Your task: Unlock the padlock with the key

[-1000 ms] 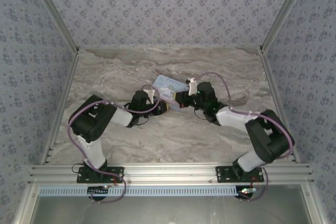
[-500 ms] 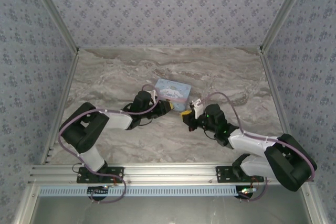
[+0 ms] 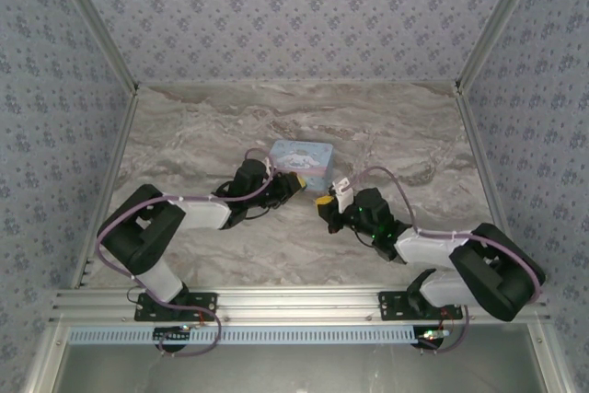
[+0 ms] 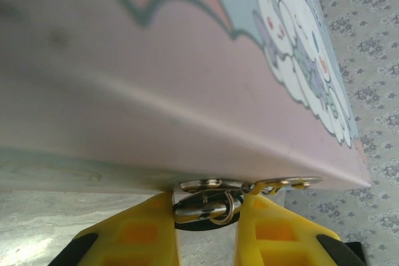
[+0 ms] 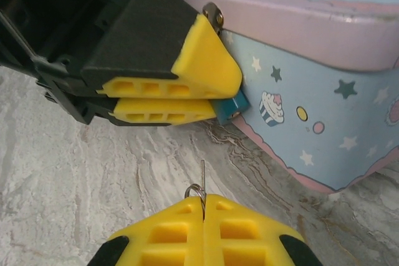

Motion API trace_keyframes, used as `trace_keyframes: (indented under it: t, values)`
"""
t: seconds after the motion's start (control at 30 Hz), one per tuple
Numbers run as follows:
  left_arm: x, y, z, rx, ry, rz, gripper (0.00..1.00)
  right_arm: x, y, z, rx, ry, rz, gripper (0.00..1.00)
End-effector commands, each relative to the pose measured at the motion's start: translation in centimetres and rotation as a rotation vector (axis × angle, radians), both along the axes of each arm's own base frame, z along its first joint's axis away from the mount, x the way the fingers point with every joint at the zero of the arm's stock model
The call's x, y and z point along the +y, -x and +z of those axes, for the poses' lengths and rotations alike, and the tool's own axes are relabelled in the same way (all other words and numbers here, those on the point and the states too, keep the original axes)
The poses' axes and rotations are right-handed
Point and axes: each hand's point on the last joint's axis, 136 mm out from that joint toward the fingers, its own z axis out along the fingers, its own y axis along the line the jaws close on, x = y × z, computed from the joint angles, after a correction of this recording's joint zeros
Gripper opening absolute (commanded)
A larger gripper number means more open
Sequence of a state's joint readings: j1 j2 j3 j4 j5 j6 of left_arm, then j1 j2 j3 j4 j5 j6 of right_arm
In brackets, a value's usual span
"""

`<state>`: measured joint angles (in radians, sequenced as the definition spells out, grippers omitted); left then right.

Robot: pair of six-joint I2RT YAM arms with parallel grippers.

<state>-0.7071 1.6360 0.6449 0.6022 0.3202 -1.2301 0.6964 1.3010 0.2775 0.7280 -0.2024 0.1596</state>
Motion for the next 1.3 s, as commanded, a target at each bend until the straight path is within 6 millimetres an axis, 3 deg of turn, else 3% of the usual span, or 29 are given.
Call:
trace_keyframes:
  t: [0.0, 0.87, 1.27]
  values:
    - [-0.9, -0.3, 3.2, -0.034, 0.078, 0.004, 0.12, 0.4, -0.8, 1.0, -0.063, -0.024, 0.0, 0.0]
    - [-0.4, 0.6, 4.7, -0.048, 0.059, -0.017, 0.12, 2.0, -3.1, 1.7, -0.032, -0.113, 0.091, 0.0]
    - [-0.7, 0.8, 5.3, -0.049, 0.076, -0.031, 0.11, 2.2, -2.9, 2.3, -0.046, -0.162, 0.115, 0.0]
